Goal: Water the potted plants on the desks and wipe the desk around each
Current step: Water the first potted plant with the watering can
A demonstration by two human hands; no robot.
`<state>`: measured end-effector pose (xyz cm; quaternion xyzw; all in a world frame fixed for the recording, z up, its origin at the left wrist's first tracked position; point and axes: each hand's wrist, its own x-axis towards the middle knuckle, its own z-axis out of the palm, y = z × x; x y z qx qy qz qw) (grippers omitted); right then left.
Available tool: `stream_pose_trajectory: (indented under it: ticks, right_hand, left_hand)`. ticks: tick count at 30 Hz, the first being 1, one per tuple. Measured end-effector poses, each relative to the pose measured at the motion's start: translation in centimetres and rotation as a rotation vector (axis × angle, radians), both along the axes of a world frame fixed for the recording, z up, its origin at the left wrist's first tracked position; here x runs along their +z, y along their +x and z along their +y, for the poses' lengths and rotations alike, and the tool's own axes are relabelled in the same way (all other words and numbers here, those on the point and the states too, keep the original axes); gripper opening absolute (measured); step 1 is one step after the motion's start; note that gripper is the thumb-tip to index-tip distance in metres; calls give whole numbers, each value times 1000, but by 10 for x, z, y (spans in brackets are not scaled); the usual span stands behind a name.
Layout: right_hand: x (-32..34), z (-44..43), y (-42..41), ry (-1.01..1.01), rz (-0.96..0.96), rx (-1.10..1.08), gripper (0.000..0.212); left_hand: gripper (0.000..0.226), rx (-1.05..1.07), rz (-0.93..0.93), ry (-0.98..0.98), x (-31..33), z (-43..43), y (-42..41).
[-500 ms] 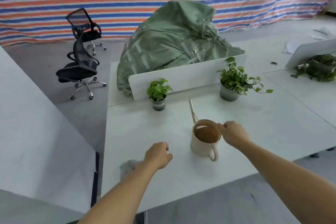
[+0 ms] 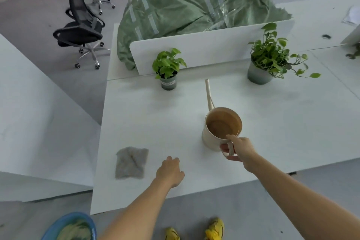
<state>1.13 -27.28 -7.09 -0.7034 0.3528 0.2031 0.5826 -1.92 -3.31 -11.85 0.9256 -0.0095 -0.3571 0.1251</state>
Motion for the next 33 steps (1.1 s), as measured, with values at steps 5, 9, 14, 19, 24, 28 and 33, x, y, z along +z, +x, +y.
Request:
stream_pose_trajectory:
  ticks: [5,9,14,19,24,28,33]
  right_hand:
    - [-4,-7,4,62,24,15,25]
    - [3,-7,9,57,28,38,19]
    - [16,-13,8,28,15,62,17]
    - [43,-20,19,-6,-41,149,19]
    - [80,-23,41,-16,-107,245,19]
    - [101,-18,60,-49,-131,305,22]
    - [116,-4,86,-59,-125,336,24]
  left_hand:
    - [48,-68,15,97,-12,-16,1]
    - [49,-76,68,128,-12,-22,6]
    - [53,44,101,-13,5,-26,23]
    - [44,382,-127,-377,45,-40,64]
    - [40,617,-190,-657,90,-56,116]
    - [34,698,-119,-838,113,-61,141]
    - [29,679,-55,-962,127,-52,170]
